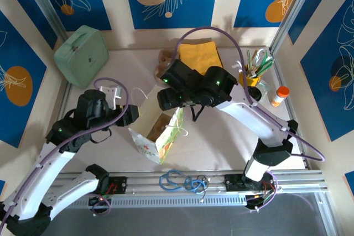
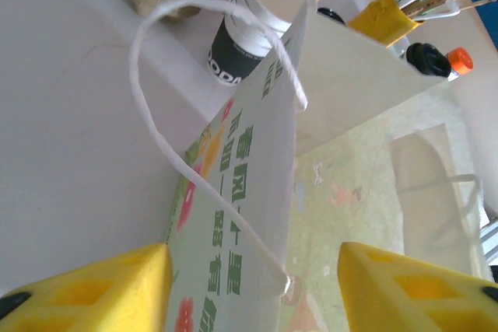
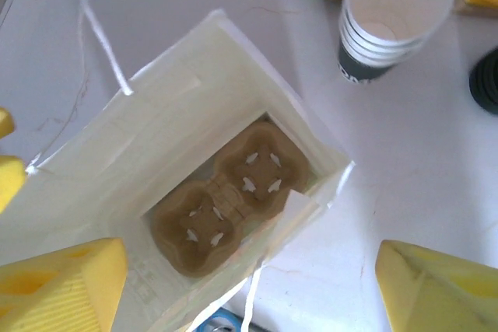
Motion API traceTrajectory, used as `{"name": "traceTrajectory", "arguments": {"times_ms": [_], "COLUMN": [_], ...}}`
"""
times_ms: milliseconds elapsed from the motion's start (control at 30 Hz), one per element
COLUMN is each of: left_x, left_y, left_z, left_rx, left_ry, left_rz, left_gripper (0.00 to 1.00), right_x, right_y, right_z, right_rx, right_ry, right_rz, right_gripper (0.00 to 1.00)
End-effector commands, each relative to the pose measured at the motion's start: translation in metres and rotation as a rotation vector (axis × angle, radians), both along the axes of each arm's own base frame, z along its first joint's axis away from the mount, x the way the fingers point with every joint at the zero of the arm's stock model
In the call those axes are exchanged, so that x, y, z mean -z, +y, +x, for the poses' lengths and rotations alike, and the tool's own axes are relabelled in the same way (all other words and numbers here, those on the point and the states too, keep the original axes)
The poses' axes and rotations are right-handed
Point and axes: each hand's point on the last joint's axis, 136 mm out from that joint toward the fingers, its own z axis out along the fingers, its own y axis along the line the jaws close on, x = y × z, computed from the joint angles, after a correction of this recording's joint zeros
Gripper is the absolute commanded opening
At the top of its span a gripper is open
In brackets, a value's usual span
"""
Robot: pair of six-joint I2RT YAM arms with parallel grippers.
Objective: Pack the takeout coffee
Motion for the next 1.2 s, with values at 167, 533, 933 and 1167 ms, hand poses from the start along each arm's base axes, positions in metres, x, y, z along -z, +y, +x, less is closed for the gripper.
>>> {"name": "traceTrajectory", "arguments": {"times_ms": [167, 533, 933, 1167], "left_x": [-0.028, -0.016, -0.013, -0.014], "left_y": [0.013, 0.009, 0.009, 0.011], "left_z": [0.004, 0.007, 0.008, 0.008], "left_rx": [-0.023, -0.012, -0.014, -0.019], "left_ry": [-0.142, -0.125, -0.119, -0.121], "left_rz": [0.047, 0.050, 0.061, 0.067], "left_gripper": [0.67, 0.69, 0.71, 0.71], "right_x": [0.029, 0.071, 0.097, 0.093], "right_y": [-0.020, 0.003, 0.017, 0.023], "right_z": [-0.017, -0.016, -0.009, -0.006], "right_rx": [0.239, 0.250, 0.229, 0.184], "right_ry": [0.219, 0.379, 0.443, 0.420], "right_rz": [0.072, 0.065, 0.088, 0.128], "right_gripper": [0.82, 0.71, 0.46, 0.34]}}
